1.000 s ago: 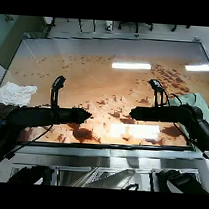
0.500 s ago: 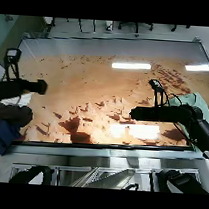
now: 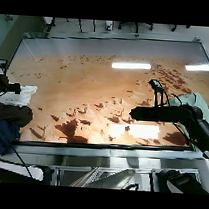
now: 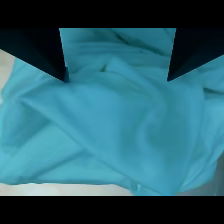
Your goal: Fold the shirts.
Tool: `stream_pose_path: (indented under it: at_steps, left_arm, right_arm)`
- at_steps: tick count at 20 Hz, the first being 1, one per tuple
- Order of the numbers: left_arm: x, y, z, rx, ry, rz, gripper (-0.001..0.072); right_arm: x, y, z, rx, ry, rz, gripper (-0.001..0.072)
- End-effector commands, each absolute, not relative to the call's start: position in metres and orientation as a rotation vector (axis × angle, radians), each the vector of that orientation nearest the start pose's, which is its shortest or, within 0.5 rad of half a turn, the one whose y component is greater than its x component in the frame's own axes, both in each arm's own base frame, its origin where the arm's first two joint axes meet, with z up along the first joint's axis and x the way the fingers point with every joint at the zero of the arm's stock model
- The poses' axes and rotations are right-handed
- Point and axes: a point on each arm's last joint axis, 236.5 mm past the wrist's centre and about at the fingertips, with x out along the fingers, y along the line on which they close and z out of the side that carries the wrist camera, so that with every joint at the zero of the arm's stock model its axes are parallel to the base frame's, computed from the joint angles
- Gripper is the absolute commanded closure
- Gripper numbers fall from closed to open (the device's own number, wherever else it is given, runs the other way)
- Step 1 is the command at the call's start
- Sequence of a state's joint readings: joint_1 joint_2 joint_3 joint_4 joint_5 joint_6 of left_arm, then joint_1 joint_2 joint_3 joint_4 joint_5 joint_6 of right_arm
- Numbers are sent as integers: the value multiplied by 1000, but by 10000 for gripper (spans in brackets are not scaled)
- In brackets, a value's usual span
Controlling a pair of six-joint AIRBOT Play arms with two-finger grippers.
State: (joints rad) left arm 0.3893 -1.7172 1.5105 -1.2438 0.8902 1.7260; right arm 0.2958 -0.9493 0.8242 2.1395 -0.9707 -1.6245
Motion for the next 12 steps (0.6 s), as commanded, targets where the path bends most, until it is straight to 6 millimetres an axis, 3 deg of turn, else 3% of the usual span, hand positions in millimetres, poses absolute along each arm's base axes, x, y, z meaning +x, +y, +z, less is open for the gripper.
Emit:
stream_pose_path:
  at_steps: [1,2,3,4,6,8,10,12]
  left_arm:
    - [474,282,-79,225,1257,386,10]
    - [475,283,-89,219,1281,385,25]
    - [474,283,-95,212,1309,384,274]
    - [471,284,-99,204,1339,387,669]
    - [475,281,-89,192,1353,397,692]
    - [486,274,-56,197,1327,408,692]
    - [508,248,-1,181,1230,385,693]
    - [535,189,74,92,1052,273,692]
  right_arm:
    - [292,199,46,340,1130,534,691]
    - [292,199,46,340,1130,534,692]
    - [292,199,46,340,1130,534,691]
    - [292,199,46,339,1130,534,691]
    - [292,199,46,339,1130,534,691]
    - [292,199,46,339,1130,534,691]
    - [292,199,46,340,1130,534,691]
    - [292,199,46,339,1130,534,691]
